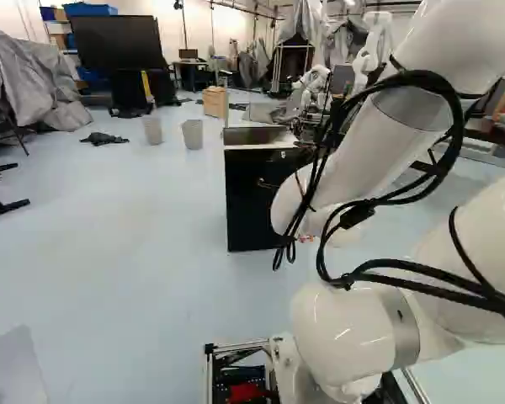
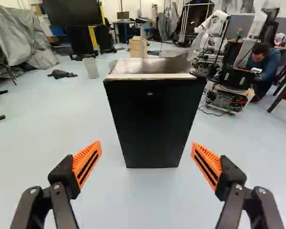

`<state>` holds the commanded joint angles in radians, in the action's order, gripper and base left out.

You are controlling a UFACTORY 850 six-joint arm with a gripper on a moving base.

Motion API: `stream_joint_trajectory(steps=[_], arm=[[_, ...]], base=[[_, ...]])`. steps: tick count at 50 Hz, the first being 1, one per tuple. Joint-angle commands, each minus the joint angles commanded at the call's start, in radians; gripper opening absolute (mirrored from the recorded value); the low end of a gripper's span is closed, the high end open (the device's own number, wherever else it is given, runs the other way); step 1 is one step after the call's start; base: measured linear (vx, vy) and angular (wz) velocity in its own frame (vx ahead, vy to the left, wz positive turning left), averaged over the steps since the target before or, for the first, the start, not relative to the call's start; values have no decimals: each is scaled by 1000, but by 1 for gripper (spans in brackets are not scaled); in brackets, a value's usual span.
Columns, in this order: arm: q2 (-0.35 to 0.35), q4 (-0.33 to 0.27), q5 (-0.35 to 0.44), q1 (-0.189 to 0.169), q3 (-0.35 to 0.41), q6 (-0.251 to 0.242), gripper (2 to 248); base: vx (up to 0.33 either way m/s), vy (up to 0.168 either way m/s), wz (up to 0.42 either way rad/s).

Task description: Grab a drink from the fridge

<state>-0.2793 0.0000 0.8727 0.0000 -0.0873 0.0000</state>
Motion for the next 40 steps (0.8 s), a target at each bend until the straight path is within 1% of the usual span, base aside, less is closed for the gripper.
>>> stream_joint_trajectory(steps=[23,40], arm=[[0,0,0,0,0,0,247],[0,0,0,0,0,0,247]], base=[[0,0,0],[40,25,-9]])
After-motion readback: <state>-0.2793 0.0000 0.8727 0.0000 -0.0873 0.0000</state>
